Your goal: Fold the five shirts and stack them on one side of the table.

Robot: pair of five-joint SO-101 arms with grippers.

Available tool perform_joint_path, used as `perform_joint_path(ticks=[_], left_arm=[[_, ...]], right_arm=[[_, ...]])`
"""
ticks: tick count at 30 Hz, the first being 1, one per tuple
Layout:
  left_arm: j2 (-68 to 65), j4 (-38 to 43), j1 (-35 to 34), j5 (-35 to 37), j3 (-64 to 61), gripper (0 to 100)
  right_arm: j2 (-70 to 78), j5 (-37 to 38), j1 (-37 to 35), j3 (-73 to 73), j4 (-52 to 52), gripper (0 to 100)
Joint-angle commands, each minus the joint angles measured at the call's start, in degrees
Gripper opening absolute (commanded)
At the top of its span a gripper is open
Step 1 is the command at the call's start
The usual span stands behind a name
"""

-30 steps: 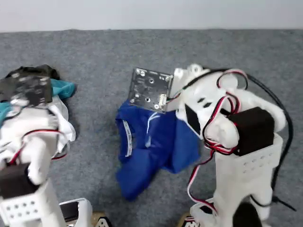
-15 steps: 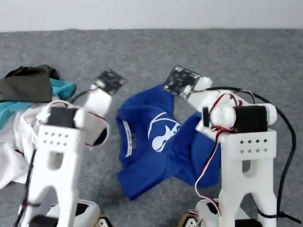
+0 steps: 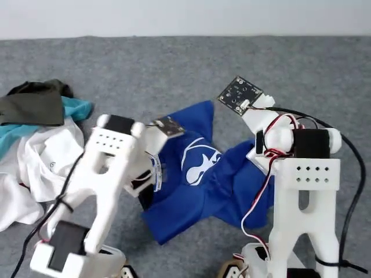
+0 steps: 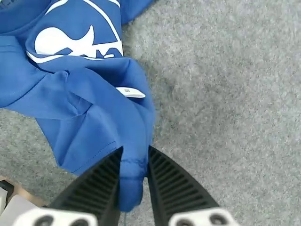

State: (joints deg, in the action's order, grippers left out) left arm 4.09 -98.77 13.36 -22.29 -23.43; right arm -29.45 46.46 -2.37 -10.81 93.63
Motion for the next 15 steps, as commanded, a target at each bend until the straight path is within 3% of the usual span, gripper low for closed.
perform_joint_path(ticks=[1, 15], left_arm=[[-2.4, -0.6, 3.8, 1.7, 2.3, 23], [-18.9, 8.3, 7.0, 4.5, 2.6, 22]], right_arm=[[-1.9, -0.6, 0.7, 0.3, -0.7, 0.9], [-1.9, -0.6, 0.7, 0.3, -0.7, 0.9]])
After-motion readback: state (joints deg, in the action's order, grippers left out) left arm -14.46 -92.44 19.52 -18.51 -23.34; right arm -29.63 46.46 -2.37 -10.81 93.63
